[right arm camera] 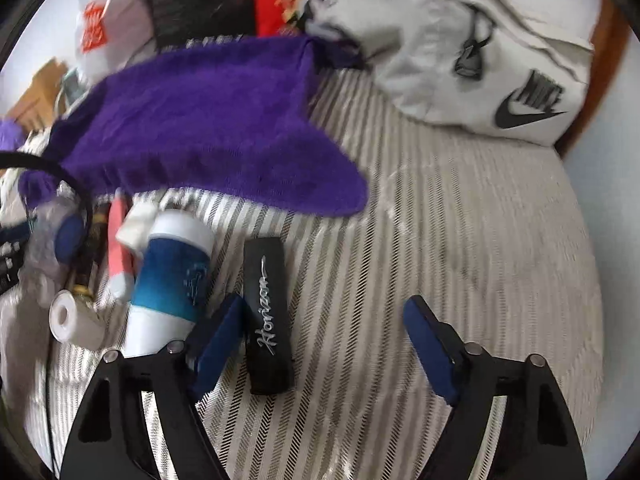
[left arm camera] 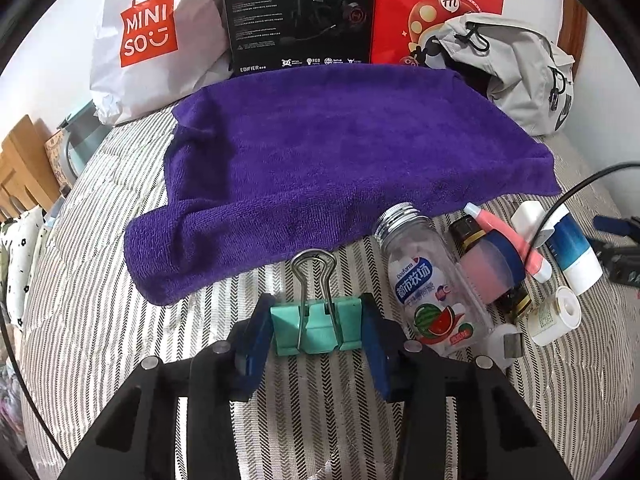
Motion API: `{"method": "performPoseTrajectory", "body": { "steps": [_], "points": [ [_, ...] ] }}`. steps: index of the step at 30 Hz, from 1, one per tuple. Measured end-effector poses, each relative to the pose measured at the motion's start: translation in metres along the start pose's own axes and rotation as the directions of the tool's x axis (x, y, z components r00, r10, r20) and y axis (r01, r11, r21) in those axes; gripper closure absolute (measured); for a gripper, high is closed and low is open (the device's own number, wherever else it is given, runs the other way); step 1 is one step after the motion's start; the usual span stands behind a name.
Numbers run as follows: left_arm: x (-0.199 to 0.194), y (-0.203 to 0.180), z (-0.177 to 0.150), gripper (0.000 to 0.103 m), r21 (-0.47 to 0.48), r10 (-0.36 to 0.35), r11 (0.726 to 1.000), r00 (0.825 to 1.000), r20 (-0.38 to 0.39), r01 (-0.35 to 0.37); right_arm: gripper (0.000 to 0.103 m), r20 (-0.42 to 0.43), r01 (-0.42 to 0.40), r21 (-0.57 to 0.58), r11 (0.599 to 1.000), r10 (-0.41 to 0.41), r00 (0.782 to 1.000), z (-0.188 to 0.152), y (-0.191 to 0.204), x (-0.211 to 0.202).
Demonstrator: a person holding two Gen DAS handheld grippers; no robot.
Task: Organize rigid objects
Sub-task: 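Grasp the green binder clip with the left gripper while the right gripper grasps the black Horizon stick, then place the clip on the purple towel with the left gripper while the right gripper places the stick there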
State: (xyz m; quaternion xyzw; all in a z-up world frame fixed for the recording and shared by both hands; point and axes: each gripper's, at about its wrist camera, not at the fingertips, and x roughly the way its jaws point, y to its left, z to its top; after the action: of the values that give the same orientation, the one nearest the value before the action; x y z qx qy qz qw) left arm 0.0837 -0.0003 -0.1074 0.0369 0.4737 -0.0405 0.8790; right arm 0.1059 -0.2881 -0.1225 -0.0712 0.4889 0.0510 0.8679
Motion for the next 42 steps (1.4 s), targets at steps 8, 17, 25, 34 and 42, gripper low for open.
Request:
{"method": "performPoseTrajectory", "body": {
  "steps": [8,17,25,34,42],
  "points": [
    [0.000,-0.001,0.001,0.062,-0.007,0.007,1.000,1.000,0.003,-0.007,0.049,0.033,-0.077,-0.032,0.996,0.078,0.996,-0.003,0.001,-0.002],
    [-0.001,0.000,-0.001,0.062,-0.006,0.000,1.000,1.000,0.022,0.000,0.074,0.006,-0.077,-0.013,0.997,0.077,0.997,-0.004,-0.005,0.001],
    [-0.003,0.000,-0.005,0.063,0.019,-0.010,1.000,0.999,0.045,0.009,0.083,-0.034,-0.051,-0.030,0.998,0.050,0.998,-0.006,0.002,-0.003],
    [-0.008,0.008,-0.009,0.063,0.018,-0.066,0.998,0.997,0.026,0.066,0.082,-0.059,-0.097,0.043,0.994,0.099,0.993,-0.017,-0.004,-0.017],
    [-0.024,0.029,-0.019,0.064,-0.038,-0.109,0.993,0.994,0.026,0.109,0.082,-0.043,-0.130,0.063,0.990,0.133,0.990,-0.019,0.003,-0.036]
  ]
}}
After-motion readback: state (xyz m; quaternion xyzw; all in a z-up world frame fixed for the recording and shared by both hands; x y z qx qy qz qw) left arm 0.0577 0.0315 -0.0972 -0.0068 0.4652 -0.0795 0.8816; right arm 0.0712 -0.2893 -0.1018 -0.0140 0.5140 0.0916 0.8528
